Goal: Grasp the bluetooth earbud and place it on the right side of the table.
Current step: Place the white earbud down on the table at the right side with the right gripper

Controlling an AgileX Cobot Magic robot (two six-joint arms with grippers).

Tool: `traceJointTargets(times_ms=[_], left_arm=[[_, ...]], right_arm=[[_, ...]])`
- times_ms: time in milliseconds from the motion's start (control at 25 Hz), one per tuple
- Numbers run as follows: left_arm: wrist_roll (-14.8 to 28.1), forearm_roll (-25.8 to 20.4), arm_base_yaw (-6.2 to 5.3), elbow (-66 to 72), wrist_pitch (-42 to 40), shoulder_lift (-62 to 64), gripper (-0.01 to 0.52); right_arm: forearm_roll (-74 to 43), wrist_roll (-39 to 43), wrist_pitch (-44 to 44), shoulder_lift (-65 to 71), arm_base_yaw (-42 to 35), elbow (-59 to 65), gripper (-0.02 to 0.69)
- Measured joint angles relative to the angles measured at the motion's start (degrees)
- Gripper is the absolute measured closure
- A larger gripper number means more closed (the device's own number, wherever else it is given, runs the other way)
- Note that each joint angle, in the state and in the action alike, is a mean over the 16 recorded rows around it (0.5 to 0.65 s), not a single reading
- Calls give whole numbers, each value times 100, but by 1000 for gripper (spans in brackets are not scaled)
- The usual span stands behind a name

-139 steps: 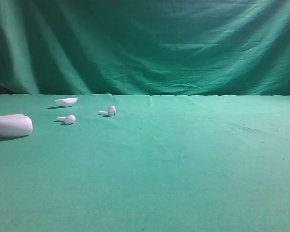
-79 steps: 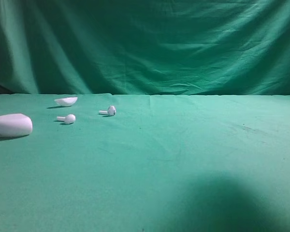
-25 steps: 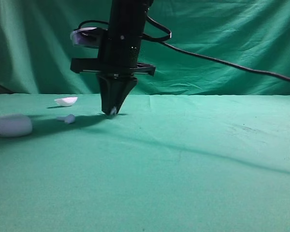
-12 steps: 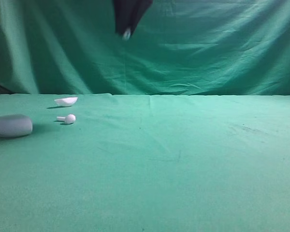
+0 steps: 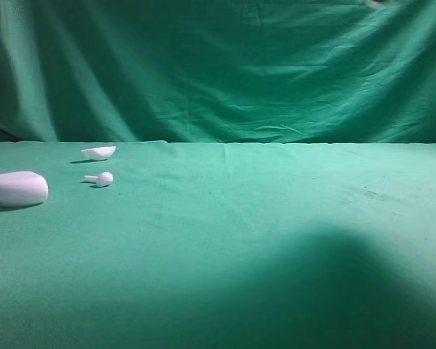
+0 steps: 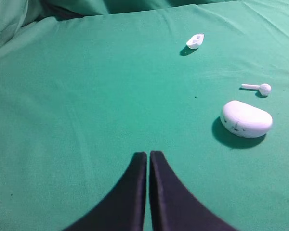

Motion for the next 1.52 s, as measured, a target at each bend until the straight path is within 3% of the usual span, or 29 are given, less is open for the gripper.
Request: traceJointTargets(times_ms=[240,440,680,960,1520], left_arm=[[0,0,0,0,0,0,514],[0,0,0,0,0,0,514],[0,0,0,0,0,0,514],[0,-1,0,0,0,0,514],[0,-3,0,0,0,0,514]], right_arm=[[-13,232,-1047,-663,-558,2221,570],[-16,340,-2078,-594,-757,3337,570],[-42,399,-2965,-160,-817,3755,570],[-98,417,-3413,189,-822,3757,558],[-168,439,-3463,-33,-822,3746,272]])
